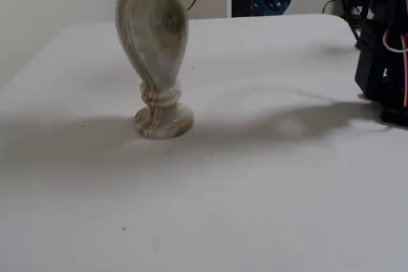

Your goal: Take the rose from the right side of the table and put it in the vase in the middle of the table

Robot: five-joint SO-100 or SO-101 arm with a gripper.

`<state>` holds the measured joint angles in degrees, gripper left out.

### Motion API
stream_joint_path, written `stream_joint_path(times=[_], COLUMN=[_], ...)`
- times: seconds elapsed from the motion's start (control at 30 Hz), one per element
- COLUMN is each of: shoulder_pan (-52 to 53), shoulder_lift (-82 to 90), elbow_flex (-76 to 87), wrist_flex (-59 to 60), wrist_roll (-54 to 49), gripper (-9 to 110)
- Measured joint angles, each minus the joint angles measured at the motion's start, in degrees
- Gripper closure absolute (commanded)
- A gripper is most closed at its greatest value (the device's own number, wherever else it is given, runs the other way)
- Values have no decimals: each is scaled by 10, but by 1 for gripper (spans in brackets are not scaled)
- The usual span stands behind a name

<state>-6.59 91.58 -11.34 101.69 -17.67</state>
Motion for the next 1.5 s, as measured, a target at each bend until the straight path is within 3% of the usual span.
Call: stream_joint_path(times=[0.47,0.77,1.3,1.5], shoulder_pan=[14,5,27,46], shoulder_lift=[227,403,917,977], elbow_flex=[65,282,1091,1302], wrist_flex=[1,-1,-290,-311], wrist_roll=[-9,43,53,67], gripper=[102,102,102,102])
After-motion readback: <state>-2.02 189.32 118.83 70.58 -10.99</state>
